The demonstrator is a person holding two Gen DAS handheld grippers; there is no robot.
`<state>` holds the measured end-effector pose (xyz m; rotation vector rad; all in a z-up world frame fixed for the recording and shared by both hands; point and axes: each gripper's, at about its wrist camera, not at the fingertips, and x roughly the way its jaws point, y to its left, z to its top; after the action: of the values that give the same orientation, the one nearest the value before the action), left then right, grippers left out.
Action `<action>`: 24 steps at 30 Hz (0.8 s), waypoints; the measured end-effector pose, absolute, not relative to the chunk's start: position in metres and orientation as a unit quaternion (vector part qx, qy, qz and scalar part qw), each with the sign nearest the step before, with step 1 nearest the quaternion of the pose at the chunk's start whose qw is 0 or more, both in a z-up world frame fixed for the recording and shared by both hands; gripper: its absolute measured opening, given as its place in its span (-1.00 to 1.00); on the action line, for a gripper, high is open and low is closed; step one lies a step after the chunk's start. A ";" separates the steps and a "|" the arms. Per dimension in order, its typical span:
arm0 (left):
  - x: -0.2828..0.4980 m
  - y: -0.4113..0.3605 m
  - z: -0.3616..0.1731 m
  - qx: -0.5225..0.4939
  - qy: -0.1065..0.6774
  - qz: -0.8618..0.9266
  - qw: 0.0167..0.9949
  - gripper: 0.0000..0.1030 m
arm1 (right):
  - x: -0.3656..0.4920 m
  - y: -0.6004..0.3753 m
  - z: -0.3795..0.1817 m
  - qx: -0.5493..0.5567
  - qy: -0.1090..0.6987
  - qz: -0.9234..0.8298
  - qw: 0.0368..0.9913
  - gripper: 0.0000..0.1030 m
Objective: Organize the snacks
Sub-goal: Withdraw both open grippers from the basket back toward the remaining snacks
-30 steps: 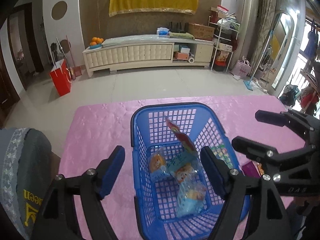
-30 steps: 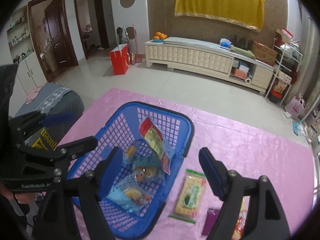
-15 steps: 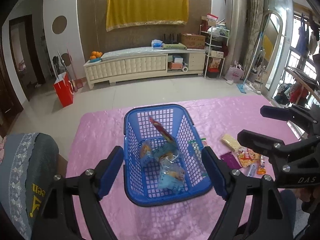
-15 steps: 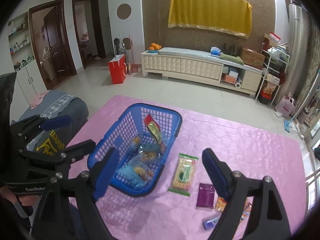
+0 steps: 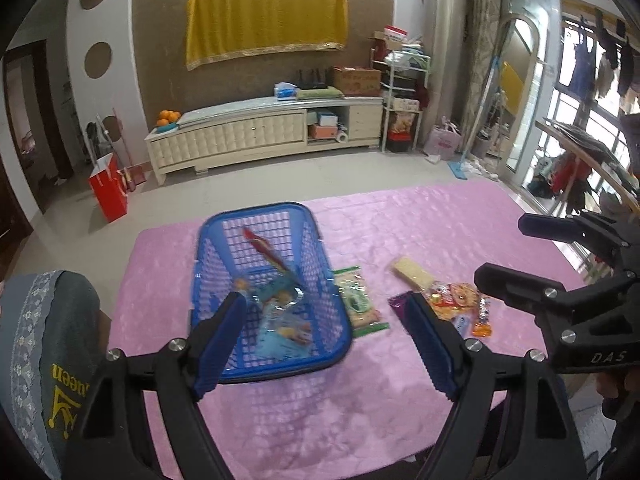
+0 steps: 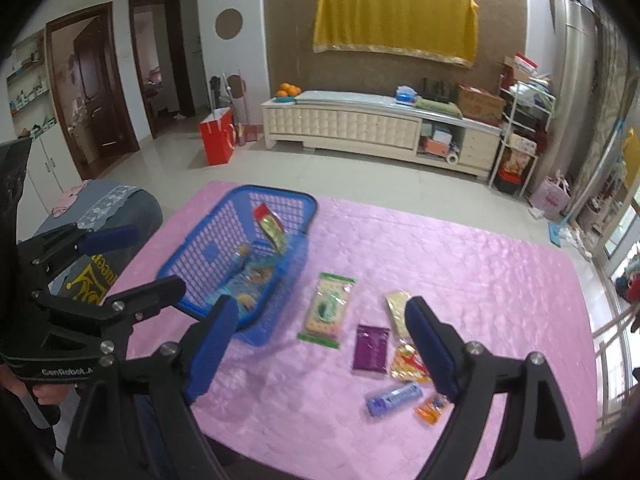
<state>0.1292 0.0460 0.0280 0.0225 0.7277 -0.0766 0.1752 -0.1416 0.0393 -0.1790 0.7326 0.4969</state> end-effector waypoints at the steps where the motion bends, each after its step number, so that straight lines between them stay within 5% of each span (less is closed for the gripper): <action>1: 0.132 0.040 0.026 0.013 0.359 -0.043 0.932 0.54 | 0.175 -0.147 0.037 -0.084 0.357 0.237 0.900 0.72; 24: 0.186 -0.089 -0.063 0.040 0.442 -0.137 0.885 0.54 | 0.201 -0.273 -0.056 -0.020 0.445 0.155 0.882 0.72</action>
<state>0.1856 -0.0886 -0.0629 0.0829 0.9200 -0.2846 0.2005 -0.2731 -0.0561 -0.0426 0.9263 0.3227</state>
